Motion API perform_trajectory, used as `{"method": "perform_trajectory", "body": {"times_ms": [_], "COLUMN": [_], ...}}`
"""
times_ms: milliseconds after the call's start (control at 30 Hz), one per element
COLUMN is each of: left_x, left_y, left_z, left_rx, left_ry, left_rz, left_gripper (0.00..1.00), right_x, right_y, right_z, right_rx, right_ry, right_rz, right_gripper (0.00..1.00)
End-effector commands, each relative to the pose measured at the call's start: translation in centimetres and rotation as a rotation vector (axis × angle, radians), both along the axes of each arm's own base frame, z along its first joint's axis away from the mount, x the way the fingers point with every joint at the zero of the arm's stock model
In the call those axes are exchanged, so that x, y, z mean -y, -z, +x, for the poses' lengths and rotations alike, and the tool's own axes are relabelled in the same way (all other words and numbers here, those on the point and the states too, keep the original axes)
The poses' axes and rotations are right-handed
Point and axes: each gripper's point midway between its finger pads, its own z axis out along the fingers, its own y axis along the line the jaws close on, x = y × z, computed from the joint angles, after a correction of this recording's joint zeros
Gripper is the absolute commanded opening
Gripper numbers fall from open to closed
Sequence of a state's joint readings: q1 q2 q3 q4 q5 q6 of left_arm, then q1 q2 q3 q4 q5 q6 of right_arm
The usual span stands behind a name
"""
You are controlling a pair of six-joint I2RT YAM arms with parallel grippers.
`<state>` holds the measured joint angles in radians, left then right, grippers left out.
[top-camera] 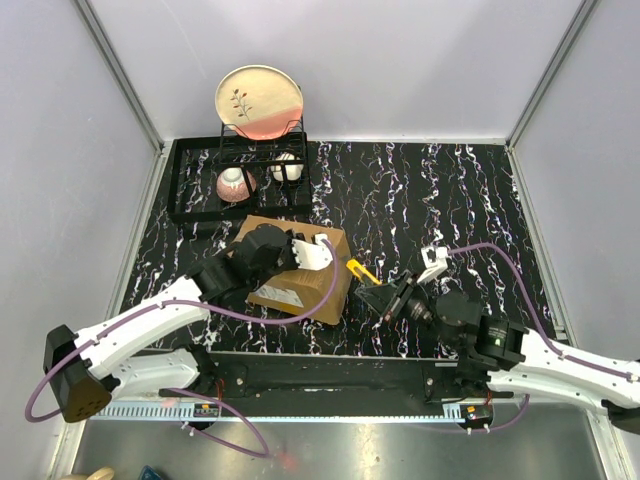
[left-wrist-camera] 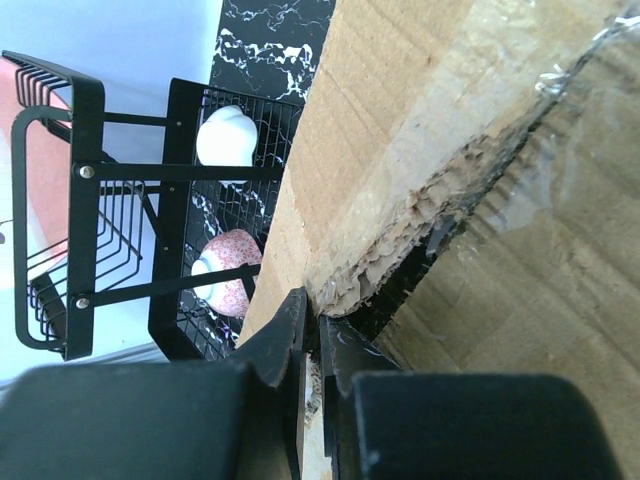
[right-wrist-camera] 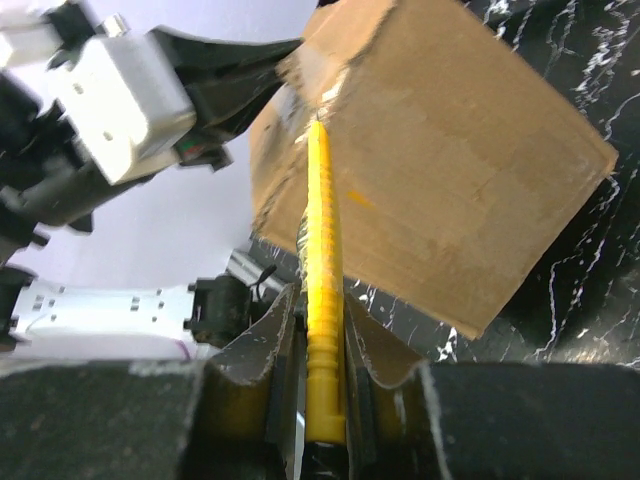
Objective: Unpack the express box
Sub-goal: Cut the express box at the center of the board.
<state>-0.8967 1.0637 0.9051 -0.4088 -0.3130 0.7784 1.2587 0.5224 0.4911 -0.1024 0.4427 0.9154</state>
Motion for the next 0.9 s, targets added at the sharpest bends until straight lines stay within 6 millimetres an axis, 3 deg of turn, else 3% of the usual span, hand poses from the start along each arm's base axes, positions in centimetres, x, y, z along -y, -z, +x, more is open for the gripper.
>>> {"method": "perform_trajectory", "body": {"times_ms": [0, 300, 867], "left_x": [0.1, 0.0, 0.1], "left_y": [-5.4, -5.3, -4.8], "left_z": [0.8, 0.4, 0.4], "left_rx": [0.135, 0.120, 0.109], "left_ry": [-0.042, -0.032, -0.028], "left_rz": [-0.174, -0.175, -0.168], "left_gripper": [0.00, 0.00, 0.00], "right_x": [-1.0, -1.4, -1.0], "right_y": [-2.9, -3.9, -1.8], "right_z": [0.9, 1.9, 2.7], "right_rx": [-0.051, -0.030, -0.128], "right_ry": [-0.051, -0.054, -0.070], "right_rz": [0.135, 0.240, 0.227], "right_gripper": [0.00, 0.00, 0.00]}}
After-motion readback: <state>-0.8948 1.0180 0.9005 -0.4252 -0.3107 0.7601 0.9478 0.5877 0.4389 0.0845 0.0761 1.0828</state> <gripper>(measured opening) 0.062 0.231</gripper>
